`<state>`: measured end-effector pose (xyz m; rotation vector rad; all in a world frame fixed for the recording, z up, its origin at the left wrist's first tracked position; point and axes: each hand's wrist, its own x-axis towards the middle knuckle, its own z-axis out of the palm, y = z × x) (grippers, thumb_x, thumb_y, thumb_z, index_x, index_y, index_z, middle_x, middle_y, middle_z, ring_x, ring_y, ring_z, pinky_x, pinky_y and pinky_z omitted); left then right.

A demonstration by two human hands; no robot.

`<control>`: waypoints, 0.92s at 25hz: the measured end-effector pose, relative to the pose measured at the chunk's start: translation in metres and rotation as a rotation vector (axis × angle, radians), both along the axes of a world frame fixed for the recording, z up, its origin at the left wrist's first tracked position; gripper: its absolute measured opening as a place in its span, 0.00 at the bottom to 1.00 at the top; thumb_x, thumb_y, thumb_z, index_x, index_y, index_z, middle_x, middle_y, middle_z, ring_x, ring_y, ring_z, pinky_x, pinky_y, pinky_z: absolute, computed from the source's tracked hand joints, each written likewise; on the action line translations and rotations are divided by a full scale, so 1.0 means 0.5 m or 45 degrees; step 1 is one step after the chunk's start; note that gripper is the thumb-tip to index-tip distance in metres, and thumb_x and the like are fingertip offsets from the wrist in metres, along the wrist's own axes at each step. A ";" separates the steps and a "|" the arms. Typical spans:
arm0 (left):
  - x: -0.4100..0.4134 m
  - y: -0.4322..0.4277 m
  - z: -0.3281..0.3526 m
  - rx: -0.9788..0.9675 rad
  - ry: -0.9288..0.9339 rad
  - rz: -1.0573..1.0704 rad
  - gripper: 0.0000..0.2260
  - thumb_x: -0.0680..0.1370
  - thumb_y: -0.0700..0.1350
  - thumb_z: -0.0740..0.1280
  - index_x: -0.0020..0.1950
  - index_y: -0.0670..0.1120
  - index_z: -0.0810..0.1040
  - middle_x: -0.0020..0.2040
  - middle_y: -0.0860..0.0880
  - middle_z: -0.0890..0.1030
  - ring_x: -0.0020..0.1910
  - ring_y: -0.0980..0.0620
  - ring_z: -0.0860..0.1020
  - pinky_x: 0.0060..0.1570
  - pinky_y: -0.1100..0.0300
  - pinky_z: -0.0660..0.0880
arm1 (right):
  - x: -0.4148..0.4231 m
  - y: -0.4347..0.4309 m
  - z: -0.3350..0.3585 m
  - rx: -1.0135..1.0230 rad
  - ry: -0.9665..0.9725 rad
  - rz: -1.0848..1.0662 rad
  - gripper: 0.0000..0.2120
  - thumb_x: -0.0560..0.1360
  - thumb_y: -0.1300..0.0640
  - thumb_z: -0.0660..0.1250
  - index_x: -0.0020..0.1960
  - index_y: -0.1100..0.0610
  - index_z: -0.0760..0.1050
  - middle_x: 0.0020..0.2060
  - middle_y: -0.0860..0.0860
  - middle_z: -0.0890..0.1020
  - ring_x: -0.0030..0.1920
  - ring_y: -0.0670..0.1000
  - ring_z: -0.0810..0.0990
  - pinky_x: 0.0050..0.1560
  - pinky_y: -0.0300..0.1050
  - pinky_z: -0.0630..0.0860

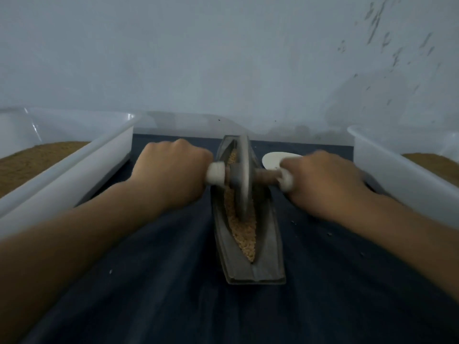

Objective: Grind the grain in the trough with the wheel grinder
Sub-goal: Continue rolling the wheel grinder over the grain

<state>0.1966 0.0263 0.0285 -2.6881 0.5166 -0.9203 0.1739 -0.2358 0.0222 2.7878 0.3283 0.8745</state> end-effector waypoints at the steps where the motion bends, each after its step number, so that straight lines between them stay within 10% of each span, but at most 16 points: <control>1: -0.029 0.014 -0.010 0.035 -0.093 -0.087 0.04 0.68 0.52 0.63 0.38 0.54 0.69 0.29 0.55 0.58 0.24 0.53 0.56 0.26 0.62 0.54 | -0.037 -0.013 -0.011 -0.001 -0.093 0.046 0.05 0.68 0.43 0.64 0.37 0.43 0.71 0.25 0.41 0.61 0.22 0.47 0.61 0.25 0.35 0.54; 5: -0.026 0.020 -0.023 -0.034 -0.093 -0.071 0.13 0.65 0.49 0.67 0.36 0.53 0.61 0.27 0.54 0.54 0.24 0.55 0.46 0.28 0.66 0.47 | -0.022 -0.014 -0.023 -0.014 -0.145 0.023 0.06 0.66 0.44 0.66 0.38 0.44 0.71 0.25 0.42 0.58 0.23 0.51 0.60 0.28 0.34 0.52; 11: 0.059 -0.043 0.025 -0.097 0.146 0.140 0.04 0.77 0.48 0.65 0.51 0.52 0.77 0.42 0.48 0.77 0.42 0.43 0.79 0.36 0.54 0.67 | 0.094 0.036 0.049 0.100 0.336 -0.158 0.02 0.76 0.52 0.68 0.46 0.48 0.76 0.41 0.50 0.80 0.39 0.54 0.74 0.38 0.45 0.72; 17: -0.034 0.019 -0.020 -0.044 -0.068 -0.081 0.14 0.63 0.48 0.72 0.36 0.54 0.66 0.27 0.55 0.58 0.23 0.53 0.52 0.28 0.66 0.47 | -0.027 0.001 0.000 -0.100 -0.126 0.044 0.18 0.56 0.47 0.75 0.35 0.46 0.66 0.25 0.41 0.56 0.22 0.45 0.53 0.27 0.34 0.49; 23: 0.059 -0.053 0.034 -0.010 0.164 0.136 0.06 0.78 0.48 0.65 0.54 0.52 0.76 0.47 0.47 0.78 0.45 0.42 0.79 0.37 0.53 0.69 | 0.100 0.045 0.026 0.155 0.302 -0.111 0.03 0.76 0.51 0.68 0.48 0.47 0.75 0.43 0.49 0.80 0.46 0.56 0.80 0.40 0.46 0.72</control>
